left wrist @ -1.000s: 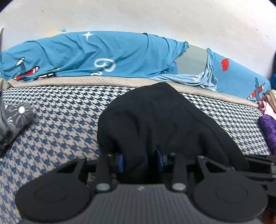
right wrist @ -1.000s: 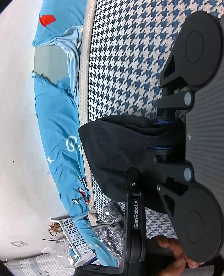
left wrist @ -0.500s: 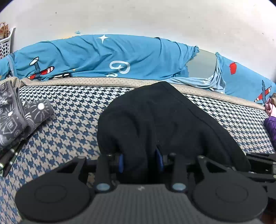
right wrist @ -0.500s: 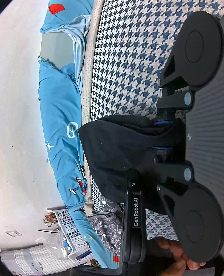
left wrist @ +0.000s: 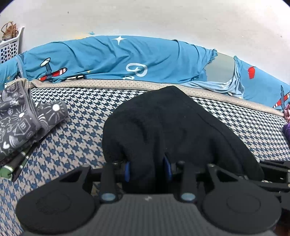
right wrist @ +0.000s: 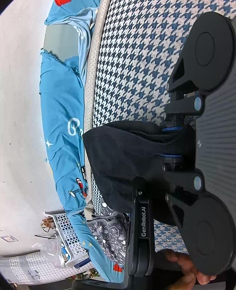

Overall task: Fold clothes
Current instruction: 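Lift the folded shirt with both grippers toward the grey doodle-print clothes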

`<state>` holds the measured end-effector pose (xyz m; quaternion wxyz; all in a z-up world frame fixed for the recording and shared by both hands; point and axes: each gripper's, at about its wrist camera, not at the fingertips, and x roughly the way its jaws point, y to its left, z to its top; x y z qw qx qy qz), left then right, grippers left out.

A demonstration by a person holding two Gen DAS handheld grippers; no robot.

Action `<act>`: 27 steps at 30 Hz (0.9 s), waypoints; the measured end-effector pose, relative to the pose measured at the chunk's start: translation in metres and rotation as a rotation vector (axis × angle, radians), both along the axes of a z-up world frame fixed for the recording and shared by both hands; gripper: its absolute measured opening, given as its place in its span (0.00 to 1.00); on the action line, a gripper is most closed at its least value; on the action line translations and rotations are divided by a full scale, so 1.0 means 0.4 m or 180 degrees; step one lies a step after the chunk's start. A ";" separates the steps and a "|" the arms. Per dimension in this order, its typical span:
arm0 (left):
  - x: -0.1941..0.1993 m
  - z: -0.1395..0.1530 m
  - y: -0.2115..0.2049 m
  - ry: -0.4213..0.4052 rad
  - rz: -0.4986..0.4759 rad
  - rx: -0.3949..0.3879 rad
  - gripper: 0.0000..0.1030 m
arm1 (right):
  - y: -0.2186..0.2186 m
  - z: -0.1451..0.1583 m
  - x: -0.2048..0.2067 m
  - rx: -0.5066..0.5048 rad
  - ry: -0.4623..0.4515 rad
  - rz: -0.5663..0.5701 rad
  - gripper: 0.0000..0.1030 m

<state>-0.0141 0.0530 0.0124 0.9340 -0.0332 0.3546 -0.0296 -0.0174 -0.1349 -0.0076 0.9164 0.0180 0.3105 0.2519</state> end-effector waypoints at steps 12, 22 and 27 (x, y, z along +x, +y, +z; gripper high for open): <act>-0.014 -0.004 0.039 0.0001 0.0062 0.0052 0.31 | 0.037 -0.006 0.008 -0.0004 0.0019 0.0112 0.22; -0.045 0.029 0.093 -0.0095 0.0237 0.0078 0.31 | 0.078 0.018 -0.004 0.0130 -0.0045 0.0229 0.22; -0.061 0.042 0.133 -0.0138 0.0338 0.0082 0.31 | 0.118 0.031 -0.013 0.0131 -0.0111 0.0372 0.22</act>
